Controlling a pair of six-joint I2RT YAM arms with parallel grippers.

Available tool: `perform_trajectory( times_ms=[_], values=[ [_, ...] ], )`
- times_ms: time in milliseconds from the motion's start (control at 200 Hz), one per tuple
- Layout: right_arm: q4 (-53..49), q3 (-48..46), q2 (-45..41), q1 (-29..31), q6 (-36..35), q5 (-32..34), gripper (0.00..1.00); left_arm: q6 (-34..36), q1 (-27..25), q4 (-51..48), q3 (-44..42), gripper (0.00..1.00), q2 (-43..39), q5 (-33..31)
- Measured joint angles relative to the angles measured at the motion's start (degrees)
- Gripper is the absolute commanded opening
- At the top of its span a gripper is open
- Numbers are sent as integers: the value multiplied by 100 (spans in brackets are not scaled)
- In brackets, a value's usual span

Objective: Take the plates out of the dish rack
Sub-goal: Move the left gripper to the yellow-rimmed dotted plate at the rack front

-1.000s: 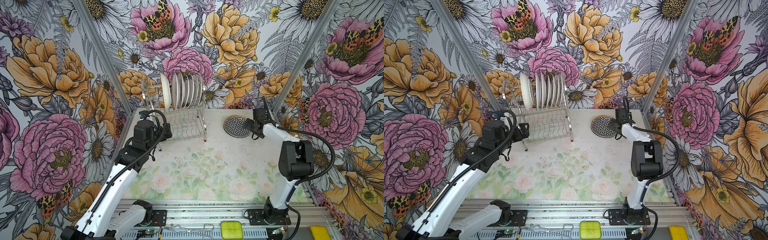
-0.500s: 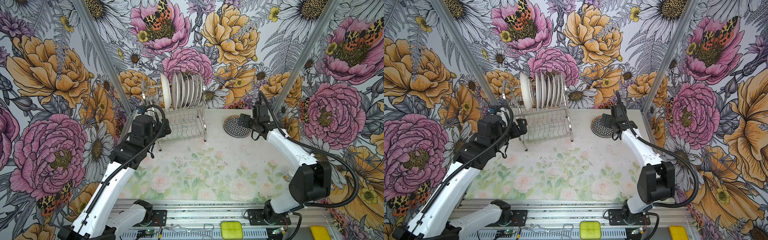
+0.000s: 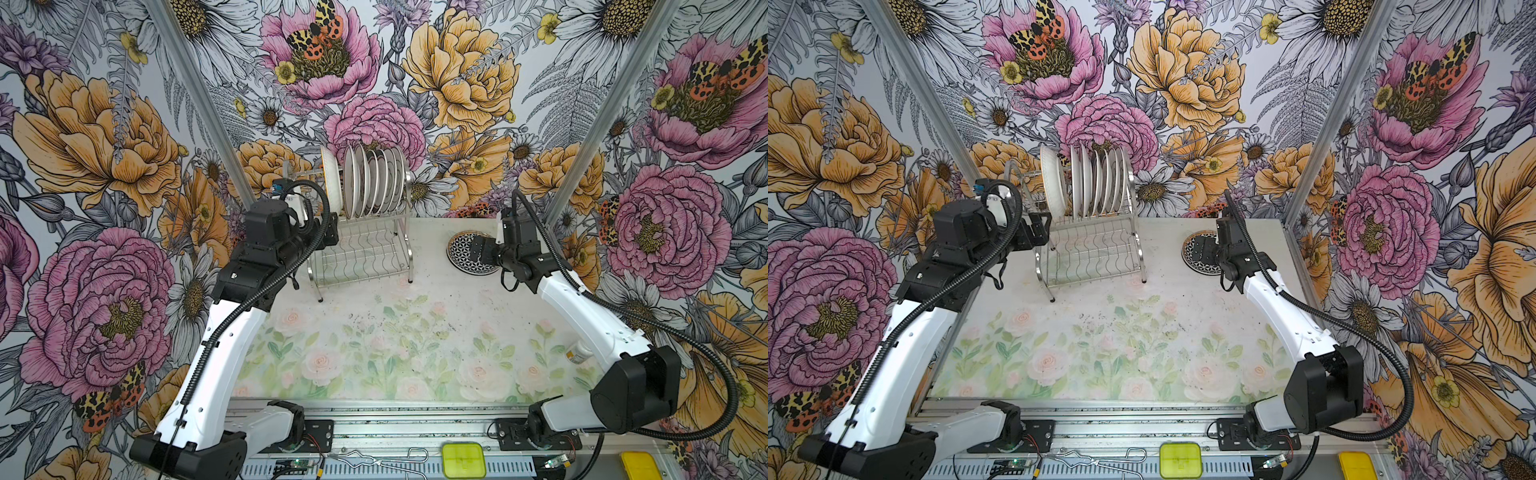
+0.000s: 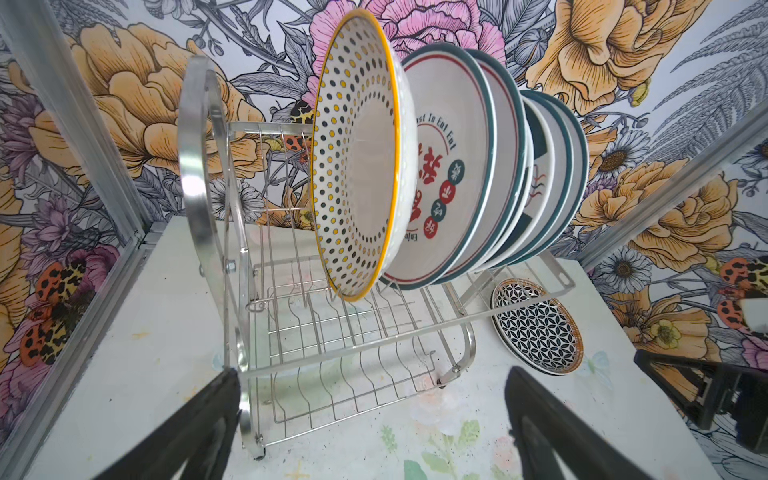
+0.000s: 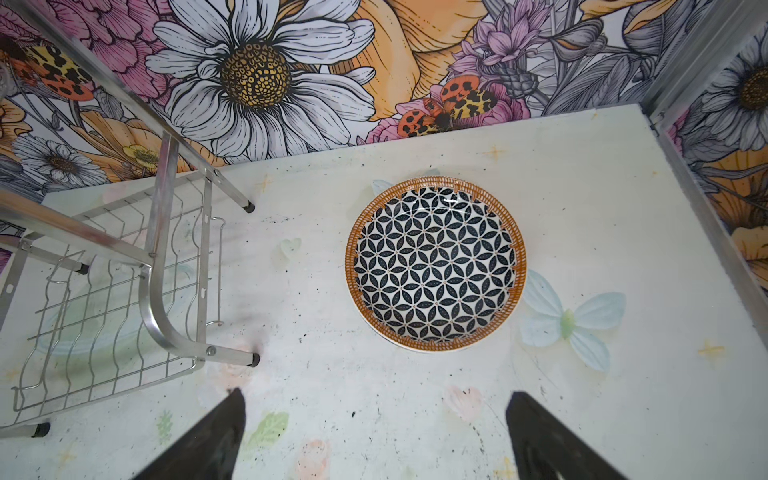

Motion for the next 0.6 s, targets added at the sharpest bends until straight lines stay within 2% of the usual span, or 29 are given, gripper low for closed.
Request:
perform_trajectory(
  times_ms=[105, 265, 595],
  values=[
    [4, -129, -4, 0, -9, -39, 99, 37, 289, 243, 31, 98, 304, 614],
    [-24, -280, -4, 0, -9, -81, 99, 44, 535, 380, 219, 97, 612, 1213],
    [-33, -299, -4, -20, -11, -101, 99, 369, 560, 551, 697, 86, 1106, 1569]
  ],
)
